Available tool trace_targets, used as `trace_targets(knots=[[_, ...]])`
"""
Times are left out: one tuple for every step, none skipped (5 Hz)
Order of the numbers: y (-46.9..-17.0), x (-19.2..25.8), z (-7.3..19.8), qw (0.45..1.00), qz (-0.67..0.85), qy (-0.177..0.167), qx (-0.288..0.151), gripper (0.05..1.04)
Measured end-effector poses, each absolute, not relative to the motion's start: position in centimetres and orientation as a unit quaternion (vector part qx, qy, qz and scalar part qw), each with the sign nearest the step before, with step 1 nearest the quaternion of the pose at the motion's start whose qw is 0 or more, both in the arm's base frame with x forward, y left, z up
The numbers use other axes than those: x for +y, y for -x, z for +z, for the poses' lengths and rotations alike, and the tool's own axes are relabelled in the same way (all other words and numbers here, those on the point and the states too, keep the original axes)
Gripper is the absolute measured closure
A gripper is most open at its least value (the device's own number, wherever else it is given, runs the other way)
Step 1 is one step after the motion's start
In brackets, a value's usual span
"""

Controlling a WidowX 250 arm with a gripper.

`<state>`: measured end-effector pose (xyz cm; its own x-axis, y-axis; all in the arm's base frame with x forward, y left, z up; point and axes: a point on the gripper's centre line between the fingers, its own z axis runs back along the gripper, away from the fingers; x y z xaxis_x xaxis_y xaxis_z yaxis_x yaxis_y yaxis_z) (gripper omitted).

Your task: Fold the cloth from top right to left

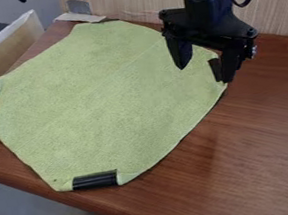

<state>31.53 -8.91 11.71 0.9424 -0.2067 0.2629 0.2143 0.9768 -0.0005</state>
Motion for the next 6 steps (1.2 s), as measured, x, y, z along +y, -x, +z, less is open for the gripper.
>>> trace_targets(knots=[[-31.4, -8.9, 10.6, 0.988, -0.104, 0.012, -0.115, 0.083], [-32.7, -9.5, 9.2, 0.992, -0.084, 0.011, -0.092, 0.083], [-34.5, -10.2, 7.8, 0.993, -0.082, 0.016, -0.084, 0.083], [-35.8, -10.5, 6.7, 0.993, -0.086, 0.011, -0.085, 0.083], [-36.2, -10.4, 5.3, 0.993, -0.089, 0.008, -0.074, 0.083], [-36.8, -10.1, 4.7, 0.994, -0.089, 0.004, -0.069, 0.1]])
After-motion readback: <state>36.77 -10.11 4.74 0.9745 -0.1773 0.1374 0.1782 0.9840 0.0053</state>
